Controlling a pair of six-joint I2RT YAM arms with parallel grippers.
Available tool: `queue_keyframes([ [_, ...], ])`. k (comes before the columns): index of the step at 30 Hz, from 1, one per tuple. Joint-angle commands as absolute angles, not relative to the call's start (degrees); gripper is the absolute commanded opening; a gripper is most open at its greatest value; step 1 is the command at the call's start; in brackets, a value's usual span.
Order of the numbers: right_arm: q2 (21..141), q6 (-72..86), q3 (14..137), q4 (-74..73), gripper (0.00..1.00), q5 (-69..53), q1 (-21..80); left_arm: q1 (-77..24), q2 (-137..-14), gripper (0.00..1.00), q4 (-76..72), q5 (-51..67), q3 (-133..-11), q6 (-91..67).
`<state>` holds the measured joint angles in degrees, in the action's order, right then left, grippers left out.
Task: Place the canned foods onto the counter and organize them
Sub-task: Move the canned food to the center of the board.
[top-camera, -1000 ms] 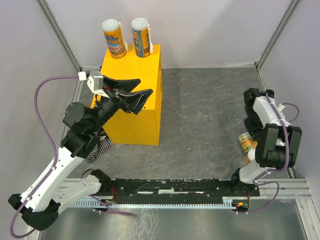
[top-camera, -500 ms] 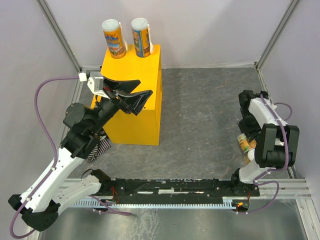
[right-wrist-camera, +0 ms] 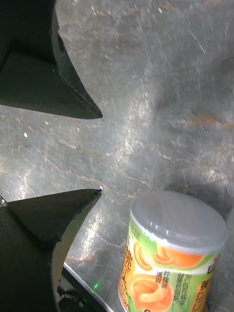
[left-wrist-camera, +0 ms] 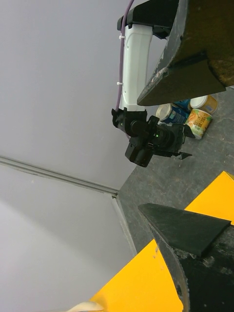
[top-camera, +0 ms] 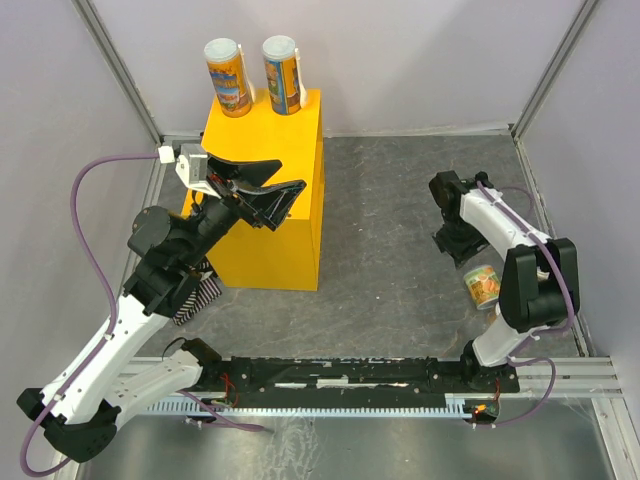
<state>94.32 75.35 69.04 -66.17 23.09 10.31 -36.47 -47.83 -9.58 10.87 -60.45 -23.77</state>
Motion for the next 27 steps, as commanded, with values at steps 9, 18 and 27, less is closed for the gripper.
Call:
queue_keyframes([
  [9,90.3,72.9,75.5,-71.0,0.67,29.6,6.0,-36.6,-47.0,0.87,-12.4,11.5,-60.8,-25.6],
  [18,89.6,70.0,71.0,-69.4,0.67,31.2,-2.1,-36.6,-46.3,0.87,-10.2,10.9,-61.1,-23.6],
  [27,92.0,70.5,67.1,-68.0,0.67,30.1,-3.8,-36.6,-46.2,0.87,-8.6,10.8,-61.0,-21.9],
])
